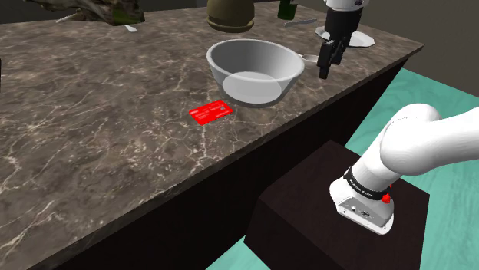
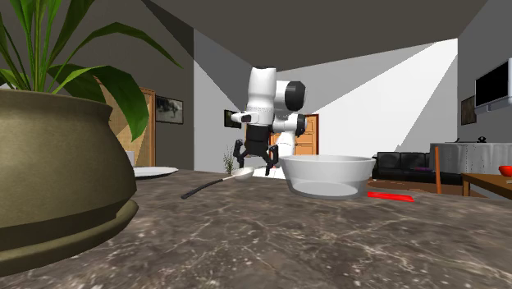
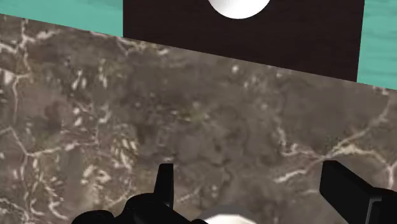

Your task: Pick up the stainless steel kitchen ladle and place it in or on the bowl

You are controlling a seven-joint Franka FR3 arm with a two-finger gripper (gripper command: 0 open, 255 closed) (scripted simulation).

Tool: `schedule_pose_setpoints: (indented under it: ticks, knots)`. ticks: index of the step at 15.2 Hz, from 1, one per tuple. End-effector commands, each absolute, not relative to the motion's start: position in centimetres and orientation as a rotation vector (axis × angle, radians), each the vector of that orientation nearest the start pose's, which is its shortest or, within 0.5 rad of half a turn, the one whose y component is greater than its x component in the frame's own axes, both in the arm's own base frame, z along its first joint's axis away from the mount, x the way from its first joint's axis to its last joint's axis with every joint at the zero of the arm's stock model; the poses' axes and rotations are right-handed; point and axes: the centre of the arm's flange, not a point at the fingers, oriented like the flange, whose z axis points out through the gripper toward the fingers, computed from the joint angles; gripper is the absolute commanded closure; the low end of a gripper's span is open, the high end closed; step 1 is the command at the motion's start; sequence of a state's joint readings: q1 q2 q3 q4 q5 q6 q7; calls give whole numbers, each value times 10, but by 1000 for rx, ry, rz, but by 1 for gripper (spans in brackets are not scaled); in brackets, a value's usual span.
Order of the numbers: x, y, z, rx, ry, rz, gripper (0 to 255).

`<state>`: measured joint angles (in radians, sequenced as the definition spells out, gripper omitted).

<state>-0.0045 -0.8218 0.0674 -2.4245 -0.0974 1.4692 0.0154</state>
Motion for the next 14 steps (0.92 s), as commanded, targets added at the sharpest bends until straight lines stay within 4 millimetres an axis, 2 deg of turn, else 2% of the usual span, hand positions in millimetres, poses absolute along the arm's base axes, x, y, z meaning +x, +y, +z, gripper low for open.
schedule_pose_setpoints:
  ticks: [1,12,13,14]
  knots:
    - [284,12,562,-3285,-32,215,0]
    - [404,-57,598,-3037,234,38,0]
    - [414,-64,601,-3015,255,24,0]
    - [414,-63,596,-3015,255,24,0]
